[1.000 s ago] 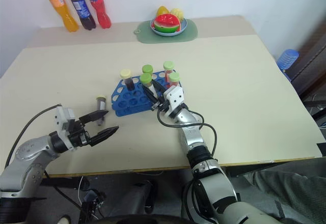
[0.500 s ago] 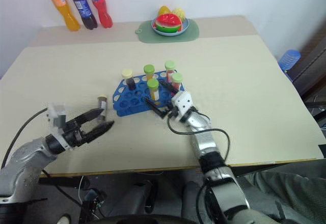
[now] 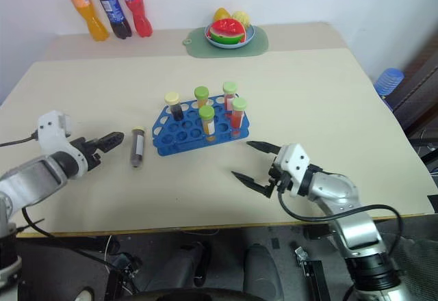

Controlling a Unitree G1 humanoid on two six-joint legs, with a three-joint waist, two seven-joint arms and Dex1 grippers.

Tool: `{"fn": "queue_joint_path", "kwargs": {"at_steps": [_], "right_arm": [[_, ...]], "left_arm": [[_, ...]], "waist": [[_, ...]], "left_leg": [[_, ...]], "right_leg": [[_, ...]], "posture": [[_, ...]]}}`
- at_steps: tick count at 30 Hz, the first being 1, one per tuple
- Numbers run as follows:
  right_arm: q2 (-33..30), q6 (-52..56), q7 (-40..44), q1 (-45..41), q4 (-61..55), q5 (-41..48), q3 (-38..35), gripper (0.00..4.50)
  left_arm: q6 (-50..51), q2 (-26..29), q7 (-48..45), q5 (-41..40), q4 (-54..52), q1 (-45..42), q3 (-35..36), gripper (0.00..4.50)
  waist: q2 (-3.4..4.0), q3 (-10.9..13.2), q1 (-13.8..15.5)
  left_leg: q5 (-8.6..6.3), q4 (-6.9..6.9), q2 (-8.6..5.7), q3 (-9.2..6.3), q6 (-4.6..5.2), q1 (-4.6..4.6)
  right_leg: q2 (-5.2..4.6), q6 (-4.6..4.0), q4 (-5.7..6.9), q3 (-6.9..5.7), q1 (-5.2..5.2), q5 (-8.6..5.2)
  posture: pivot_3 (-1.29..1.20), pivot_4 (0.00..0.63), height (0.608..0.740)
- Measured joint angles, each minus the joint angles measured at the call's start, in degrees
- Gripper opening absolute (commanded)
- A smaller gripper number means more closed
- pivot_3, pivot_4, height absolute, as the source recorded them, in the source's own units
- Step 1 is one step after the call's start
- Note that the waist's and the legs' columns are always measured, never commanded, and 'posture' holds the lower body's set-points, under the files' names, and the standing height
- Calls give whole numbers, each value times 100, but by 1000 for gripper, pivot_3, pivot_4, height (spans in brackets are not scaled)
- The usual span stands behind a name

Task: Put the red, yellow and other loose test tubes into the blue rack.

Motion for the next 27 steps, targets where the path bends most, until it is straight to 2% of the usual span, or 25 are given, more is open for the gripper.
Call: {"fn": "queue_joint_path", "kwargs": {"at_steps": [3, 8, 12, 17, 20, 25, 27], "right_arm": [[-270, 379, 257, 7, -273, 374, -78, 4275], [-639, 723, 570, 94, -475, 711, -182, 4275], [-815, 742, 726, 177, -525, 776, -371, 4275], [-845, 742, 755, 157, -526, 777, -441, 4275], [-844, 733, 756, 57, -525, 765, -437, 4329], [-762, 718, 726, -194, -525, 762, -417, 4329], [-675, 683, 687, -278, -525, 759, -414, 4329]], "left_arm": [[6, 249, 844, -662, 482, -504, -574, 4209], [83, 468, 1547, -1371, 1385, -1399, -1398, 4209], [346, 456, 1529, -1306, 2143, -2100, -1907, 4209], [689, 150, 1223, -732, 2885, -2670, -2186, 4209], [872, -65, 1122, -331, 3185, -2846, -2204, 3341], [1136, -331, 1038, 218, 3398, -3010, -2050, 986], [1243, -426, 1031, 304, 3440, -3020, -1885, 986]], "waist": [[-12, 4, 50], [-23, 8, 132], [-29, 9, 181], [-29, 9, 218], [-31, 10, 235], [-31, 7, 244], [-32, 6, 251]], "left_leg": [[-1, 0, 0, 5, 0, 0], [-2, 8, -2, 4, 1, -3], [-4, 10, -4, 13, 4, -4], [-3, 9, -4, 16, 4, -7], [-3, 11, -4, 16, 4, -8], [-3, 12, -4, 16, 4, -7], [-3, 13, -5, 15, 4, -7]], "right_leg": [[0, -1, -1, 0, -1, 0], [-2, 0, -2, -1, 1, 1], [-3, 1, -3, 1, -3, 1], [-3, 1, -2, 3, -8, 1], [-4, 1, -1, 3, -7, 1], [-5, 2, -1, 3, -5, 2], [-6, 2, -1, 2, -4, 2]], "posture": [[0, 150, 740], [0, 150, 740], [0, 150, 740], [0, 150, 740], [0, 150, 740], [0, 150, 740], [0, 150, 740]]}}
